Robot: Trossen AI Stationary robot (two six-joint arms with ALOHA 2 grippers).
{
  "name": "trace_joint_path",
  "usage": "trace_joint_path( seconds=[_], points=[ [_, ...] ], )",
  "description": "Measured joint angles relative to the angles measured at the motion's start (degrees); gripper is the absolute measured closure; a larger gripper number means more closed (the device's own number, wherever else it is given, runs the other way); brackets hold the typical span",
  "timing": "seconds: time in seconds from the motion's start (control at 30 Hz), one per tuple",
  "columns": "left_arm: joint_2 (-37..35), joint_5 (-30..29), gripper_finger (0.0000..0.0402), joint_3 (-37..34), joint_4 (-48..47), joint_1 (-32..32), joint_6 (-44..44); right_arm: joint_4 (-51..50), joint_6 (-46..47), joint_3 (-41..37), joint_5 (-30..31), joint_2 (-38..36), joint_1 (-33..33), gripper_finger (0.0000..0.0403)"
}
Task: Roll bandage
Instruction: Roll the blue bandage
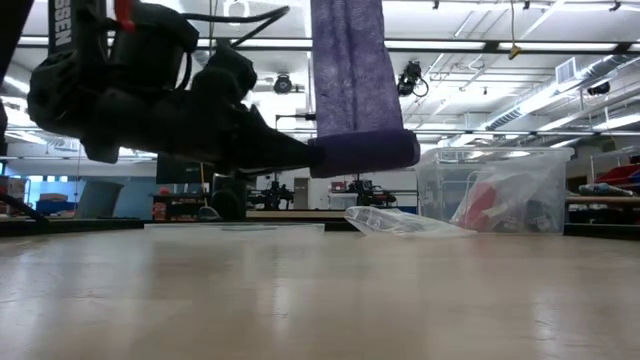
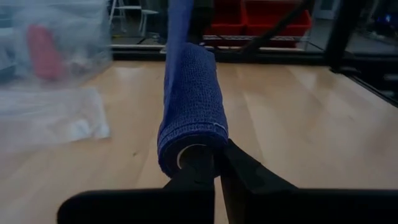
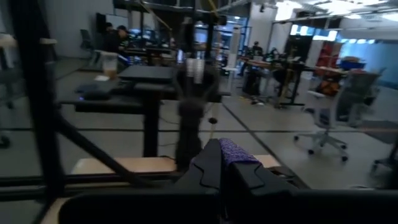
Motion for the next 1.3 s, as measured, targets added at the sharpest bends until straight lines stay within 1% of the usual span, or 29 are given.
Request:
trace_joint_path(
  seconds=[0.1,0.27,0.47,0.63,0.7,0.83,0.93,1.0,1.3],
  points=[
    [0.01,0.58,0.0396,0.00,0.37,1.43,-1.27,-0.01,1.52,0.00,-1.22,0.00,1.55,0.0403],
    [0.04,2.92,0.0398,0.07,5.05,3.54,-1.88,-0.22,3.76,0.06,-3.57,1.04,4.11,0.0403],
    [0.04,6.68,0.0399,0.07,10.31,6.59,-3.77,-0.40,8.54,0.09,-5.44,5.77,5.99,0.0403],
    [0.00,9.06,0.0399,-0.08,12.17,7.82,-4.58,-1.31,13.01,0.07,-5.66,9.23,8.43,0.0403],
    [-0.25,9.79,0.0399,-0.51,12.40,8.24,-4.57,-3.32,14.90,0.02,-5.58,9.46,9.75,0.0403],
    [-2.72,10.08,0.0399,-2.33,12.89,9.04,-4.62,-7.32,19.55,0.07,-3.13,9.33,12.41,0.0403],
    [-5.22,10.26,0.0399,-3.61,13.02,9.94,-4.62,-9.61,22.41,0.02,-2.78,9.41,13.84,0.0403],
    [-7.31,11.50,0.0399,-3.65,13.03,10.59,-4.63,-10.22,24.03,0.09,-2.46,10.22,14.30,0.0403],
    [-13.08,17.07,0.0399,-2.78,12.93,11.39,-4.62,-11.45,27.51,0.02,-4.81,16.17,13.45,0.0403]
  ],
)
